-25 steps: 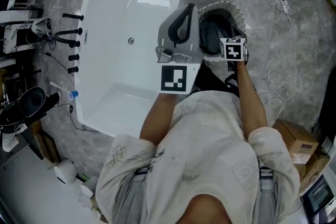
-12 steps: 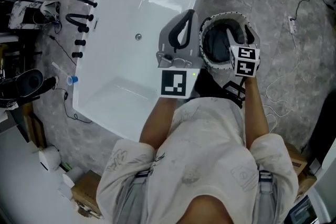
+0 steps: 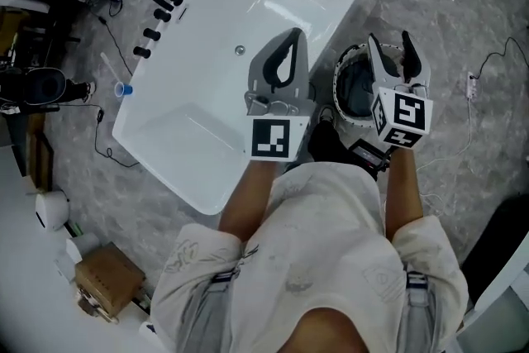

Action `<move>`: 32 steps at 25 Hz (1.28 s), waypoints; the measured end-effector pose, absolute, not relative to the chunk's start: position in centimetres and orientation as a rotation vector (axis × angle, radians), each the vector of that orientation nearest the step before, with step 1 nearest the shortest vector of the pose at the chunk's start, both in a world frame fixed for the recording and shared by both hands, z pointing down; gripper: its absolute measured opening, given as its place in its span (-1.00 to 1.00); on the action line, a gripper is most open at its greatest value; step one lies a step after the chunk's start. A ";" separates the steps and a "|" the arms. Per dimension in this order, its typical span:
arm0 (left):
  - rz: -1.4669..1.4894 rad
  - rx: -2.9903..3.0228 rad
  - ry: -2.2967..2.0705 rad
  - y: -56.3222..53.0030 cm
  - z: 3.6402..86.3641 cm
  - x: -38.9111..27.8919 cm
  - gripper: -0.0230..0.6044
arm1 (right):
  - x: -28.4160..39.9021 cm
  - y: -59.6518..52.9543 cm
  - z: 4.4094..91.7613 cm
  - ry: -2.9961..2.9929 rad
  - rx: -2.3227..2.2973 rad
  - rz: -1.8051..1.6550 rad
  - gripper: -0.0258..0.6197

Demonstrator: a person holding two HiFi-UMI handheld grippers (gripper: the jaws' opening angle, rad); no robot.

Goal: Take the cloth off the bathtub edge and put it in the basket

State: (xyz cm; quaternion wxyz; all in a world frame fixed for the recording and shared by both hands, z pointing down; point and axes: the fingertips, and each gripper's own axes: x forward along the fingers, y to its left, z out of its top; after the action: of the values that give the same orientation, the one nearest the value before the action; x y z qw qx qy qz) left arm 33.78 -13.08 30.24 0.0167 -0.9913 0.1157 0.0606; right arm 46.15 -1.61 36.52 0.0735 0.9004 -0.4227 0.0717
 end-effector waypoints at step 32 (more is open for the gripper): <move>0.179 -2.607 1.502 -22.8 27.7 -6.0 -0.93 | 11.0 -21.5 26.9 -2.281 2.077 -0.201 -0.05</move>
State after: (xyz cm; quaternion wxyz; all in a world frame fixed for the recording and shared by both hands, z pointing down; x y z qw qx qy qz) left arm -6.00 -22.76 27.74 0.0636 -0.8631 0.4974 0.0594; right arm 11.00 -21.48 26.88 0.0251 0.6716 -0.7376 -0.0650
